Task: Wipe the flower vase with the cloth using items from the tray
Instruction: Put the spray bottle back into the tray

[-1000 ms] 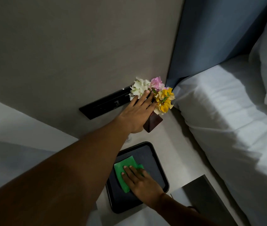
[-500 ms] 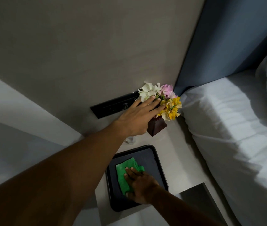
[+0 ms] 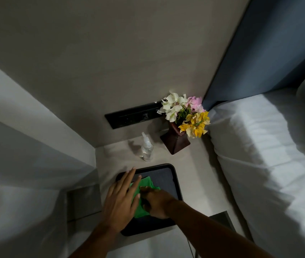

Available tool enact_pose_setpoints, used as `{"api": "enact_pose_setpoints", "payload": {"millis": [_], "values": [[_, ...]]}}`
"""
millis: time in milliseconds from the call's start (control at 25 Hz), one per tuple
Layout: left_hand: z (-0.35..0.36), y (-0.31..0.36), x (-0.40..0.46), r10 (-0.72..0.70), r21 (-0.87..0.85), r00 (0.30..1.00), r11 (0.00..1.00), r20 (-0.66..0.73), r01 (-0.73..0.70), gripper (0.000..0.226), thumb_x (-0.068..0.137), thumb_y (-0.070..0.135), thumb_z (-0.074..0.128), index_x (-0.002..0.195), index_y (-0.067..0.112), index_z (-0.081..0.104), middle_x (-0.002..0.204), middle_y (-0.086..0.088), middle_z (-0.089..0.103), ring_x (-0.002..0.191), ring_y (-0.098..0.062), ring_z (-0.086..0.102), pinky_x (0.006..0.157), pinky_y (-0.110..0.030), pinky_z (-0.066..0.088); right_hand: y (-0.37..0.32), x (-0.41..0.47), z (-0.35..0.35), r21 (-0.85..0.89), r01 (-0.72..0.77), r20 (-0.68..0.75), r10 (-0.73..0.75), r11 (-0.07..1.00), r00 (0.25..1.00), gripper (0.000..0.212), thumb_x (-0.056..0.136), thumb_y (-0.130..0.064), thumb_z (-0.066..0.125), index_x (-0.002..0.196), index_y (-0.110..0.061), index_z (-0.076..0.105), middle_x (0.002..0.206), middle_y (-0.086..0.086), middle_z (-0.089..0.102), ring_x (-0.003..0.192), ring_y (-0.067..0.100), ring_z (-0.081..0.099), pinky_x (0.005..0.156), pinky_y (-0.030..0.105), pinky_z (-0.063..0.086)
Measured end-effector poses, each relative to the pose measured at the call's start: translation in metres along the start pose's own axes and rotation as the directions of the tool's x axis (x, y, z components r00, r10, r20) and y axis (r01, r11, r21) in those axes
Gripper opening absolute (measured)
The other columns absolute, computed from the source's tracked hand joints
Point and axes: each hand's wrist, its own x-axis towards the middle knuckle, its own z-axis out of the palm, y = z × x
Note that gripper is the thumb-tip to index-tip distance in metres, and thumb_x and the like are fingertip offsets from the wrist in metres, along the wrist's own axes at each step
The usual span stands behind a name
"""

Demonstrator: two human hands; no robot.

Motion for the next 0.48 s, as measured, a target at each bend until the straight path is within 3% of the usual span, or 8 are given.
{"api": "enact_pose_setpoints", "payload": {"millis": [120,200,280,320,400,480], "values": [[0.023,0.006,-0.015,-0.08,0.093,0.979,0.994,0.189,0.064,0.053,0.089,0.042,0.046,0.136,0.018,0.05,0.152,-0.005,0.037,0.137,-0.025,0.04,0.1,-0.046,0.044,0.002,0.002,-0.009,0.102,-0.088,-0.017,0.09,0.991,0.996,0.038,0.101,-0.025,0.045,0.137,-0.016,0.052,0.129,0.02,0.061,0.114,0.037,0.061,0.095,0.037,0.048],[0.031,0.012,-0.015,-0.102,0.1,0.952,0.992,0.289,0.075,0.05,0.087,0.045,0.058,0.127,0.016,0.061,0.145,-0.008,0.048,0.134,-0.028,0.045,0.103,-0.048,0.042,0.004,0.002,-0.019,0.066,-0.203,-0.172,0.211,0.977,0.962,0.032,0.1,-0.027,0.046,0.125,-0.015,0.062,0.12,0.019,0.065,0.11,0.037,0.063,0.092,0.039,0.05],[0.035,0.014,-0.014,-0.097,0.143,0.934,0.988,0.343,0.05,0.05,0.075,0.05,0.072,0.112,0.017,0.071,0.13,-0.008,0.063,0.123,-0.026,0.057,0.096,-0.047,0.05,0.001,0.004,-0.031,0.171,-0.269,-0.452,0.318,0.948,0.834,0.028,0.097,-0.029,0.051,0.114,-0.012,0.066,0.114,0.016,0.067,0.105,0.036,0.065,0.088,0.041,0.054],[0.035,0.014,-0.014,-0.103,0.161,0.927,0.986,0.361,0.047,0.051,0.07,0.052,0.076,0.108,0.018,0.074,0.125,-0.007,0.067,0.118,-0.025,0.061,0.091,-0.046,0.053,-0.002,0.006,-0.038,0.286,-0.225,-0.558,0.353,0.932,0.751,0.029,0.096,-0.03,0.055,0.116,-0.011,0.064,0.116,0.014,0.067,0.105,0.034,0.066,0.087,0.04,0.055],[0.034,0.012,-0.011,-0.141,0.175,0.906,0.982,0.4,0.075,0.055,0.071,0.052,0.074,0.113,0.018,0.071,0.129,-0.009,0.064,0.121,-0.027,0.059,0.095,-0.047,0.05,-0.008,0.015,-0.054,0.443,-0.1,-0.647,0.395,0.891,0.652,0.052,0.09,-0.032,0.067,0.133,-0.009,0.051,0.134,0.013,0.057,0.116,0.032,0.06,0.094,0.042,0.052],[0.038,0.009,-0.01,-0.121,0.164,0.894,0.985,0.431,0.054,0.061,0.087,0.049,0.056,0.137,0.015,0.049,0.152,-0.013,0.037,0.141,-0.032,0.034,0.113,-0.051,0.028,-0.011,0.025,-0.072,0.517,-0.028,-0.637,0.407,0.855,0.654,0.075,0.083,-0.034,0.076,0.143,-0.009,0.039,0.144,0.014,0.047,0.126,0.033,0.052,0.1,0.043,0.046]]}}
